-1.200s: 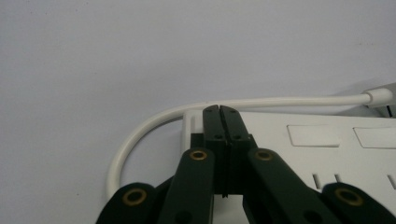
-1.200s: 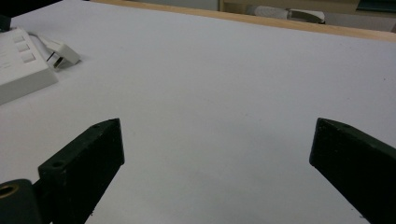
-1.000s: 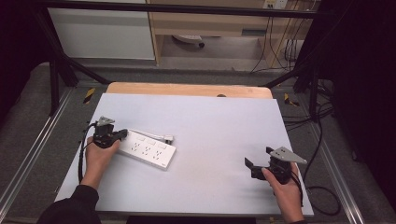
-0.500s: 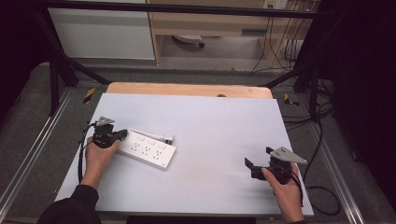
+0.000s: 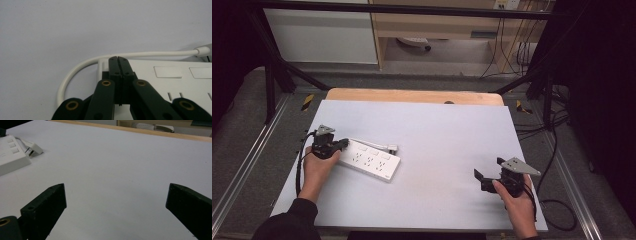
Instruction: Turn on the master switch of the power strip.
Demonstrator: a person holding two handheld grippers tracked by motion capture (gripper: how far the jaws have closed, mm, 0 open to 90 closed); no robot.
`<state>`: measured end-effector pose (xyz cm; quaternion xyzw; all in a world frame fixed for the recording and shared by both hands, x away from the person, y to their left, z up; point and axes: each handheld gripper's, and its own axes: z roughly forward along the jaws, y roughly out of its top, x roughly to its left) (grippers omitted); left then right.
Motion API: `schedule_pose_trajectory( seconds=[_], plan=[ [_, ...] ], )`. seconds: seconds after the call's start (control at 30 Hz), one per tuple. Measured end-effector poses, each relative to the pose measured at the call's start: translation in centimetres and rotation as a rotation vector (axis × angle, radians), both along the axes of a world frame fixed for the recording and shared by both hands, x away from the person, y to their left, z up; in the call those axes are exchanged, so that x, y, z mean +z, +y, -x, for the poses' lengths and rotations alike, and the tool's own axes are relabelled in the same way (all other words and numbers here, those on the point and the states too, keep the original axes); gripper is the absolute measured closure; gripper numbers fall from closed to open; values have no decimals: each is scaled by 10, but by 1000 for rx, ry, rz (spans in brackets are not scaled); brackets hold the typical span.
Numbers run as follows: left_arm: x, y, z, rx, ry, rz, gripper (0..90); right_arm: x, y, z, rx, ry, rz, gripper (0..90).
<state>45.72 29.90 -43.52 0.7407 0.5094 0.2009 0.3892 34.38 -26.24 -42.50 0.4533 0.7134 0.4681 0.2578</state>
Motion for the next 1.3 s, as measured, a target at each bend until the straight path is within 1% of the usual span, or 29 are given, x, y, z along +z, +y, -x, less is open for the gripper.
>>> schedule_pose_trajectory(
  seconds=[0.17, 0.27, 0.3, 0.53, 0.63, 0.7, 0.77, 0.93, 0.97, 1.07, 1.17, 1.2, 1.3],
  plan=[
    [0, 1, 0, -3, 1, 3, 900, 0, 0, 0, 1, 1, 1, 35],
    [0, 0, 0, -8, -6, -8, 900, 0, 0, 0, 2, 1, 3, 35],
    [0, 1, 0, -8, -6, -5, 900, 0, 0, 0, 2, 0, 4, 35],
    [0, 3, 0, 5, -15, 5, 900, -1, 0, -2, 2, 8, -7, 35],
    [0, 6, 1, 12, -25, -2, 900, -1, 1, -2, 6, 7, -6, 35],
    [0, 6, 1, 20, -29, 9, 900, -1, 1, -1, 4, 5, -12, 34],
    [-1, 6, 1, 17, -32, 5, 900, -1, 0, -1, -2, 5, -15, 34],
    [0, 3, 1, 7, -40, 13, 900, -2, -3, -2, -15, 11, -33, 34],
    [0, 3, 1, 3, -41, 9, 900, -2, -4, -3, -16, 10, -32, 34],
    [1, 4, 2, 4, -49, 22, 900, -2, -3, -3, -15, 11, -30, 35],
    [1, 4, 1, 4, -57, 24, 900, -3, -3, -3, -14, 13, -26, 35],
    [2, 4, 0, 1, -58, 19, 900, -3, -3, -3, -15, 13, -28, 35],
    [3, 4, 1, 1, -72, 28, 900, -3, -3, -2, -15, 10, -31, 35]
  ],
)
